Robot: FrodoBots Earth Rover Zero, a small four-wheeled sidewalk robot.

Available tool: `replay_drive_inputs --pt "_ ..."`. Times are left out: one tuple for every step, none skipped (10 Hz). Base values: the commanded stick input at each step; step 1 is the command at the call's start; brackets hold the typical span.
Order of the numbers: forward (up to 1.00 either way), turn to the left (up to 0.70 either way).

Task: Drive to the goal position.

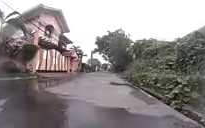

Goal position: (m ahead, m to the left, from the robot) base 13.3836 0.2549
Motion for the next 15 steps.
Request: replay_drive_inputs --pt "0.98 -0.39" --pt "0.98 -0.20" --pt "0.98 0.00" --pt "0.98 0.00" --pt "0.98 0.00" --pt "0.98 0.00" --pt "0.98 0.00" --pt "0.98 0.00" --pt "0.98 0.00" --pt "0.98 0.00" --pt "0.98 0.00" --pt "0.98 0.00" --pt "0.98 0.00" --pt "0.98 0.00" --pt "0.98 0.00"
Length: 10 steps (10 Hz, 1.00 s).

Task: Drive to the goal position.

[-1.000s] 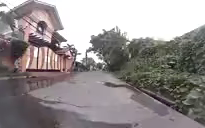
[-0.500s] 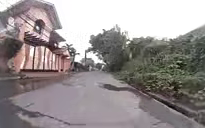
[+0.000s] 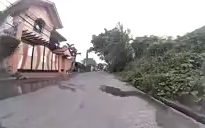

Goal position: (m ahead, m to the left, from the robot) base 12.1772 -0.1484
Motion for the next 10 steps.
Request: replay_drive_inputs --pt "0.98 0.00" --pt "0.98 0.00" --pt "0.98 0.00" --pt "0.98 0.00" --pt "0.98 0.00" --pt "0.98 0.00" --pt "0.98 -0.14" --pt "0.98 -0.33" --pt "0.98 -0.39" --pt "0.98 -0.39"
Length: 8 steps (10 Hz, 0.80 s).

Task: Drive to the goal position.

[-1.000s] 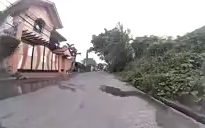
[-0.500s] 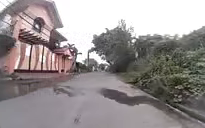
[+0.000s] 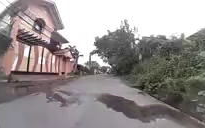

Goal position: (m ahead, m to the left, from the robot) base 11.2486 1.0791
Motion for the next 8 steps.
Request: replay_drive_inputs --pt "0.98 -0.39" --pt "0.98 -0.39" --pt "0.98 -0.39" --pt "0.98 -0.37" --pt "0.98 -0.17" --pt "0.98 0.00" --pt "0.98 0.00" --pt "0.98 -0.02"
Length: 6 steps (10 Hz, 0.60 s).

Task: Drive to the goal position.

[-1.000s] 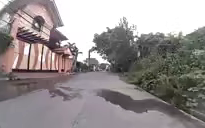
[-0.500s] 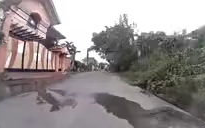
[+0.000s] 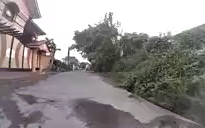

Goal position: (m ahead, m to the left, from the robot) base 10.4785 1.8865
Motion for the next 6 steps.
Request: replay_drive_inputs --pt "0.98 -0.02" --pt "0.98 0.00" --pt "0.98 0.00" --pt "0.98 0.00" --pt "0.98 0.00" --pt "0.98 0.00"
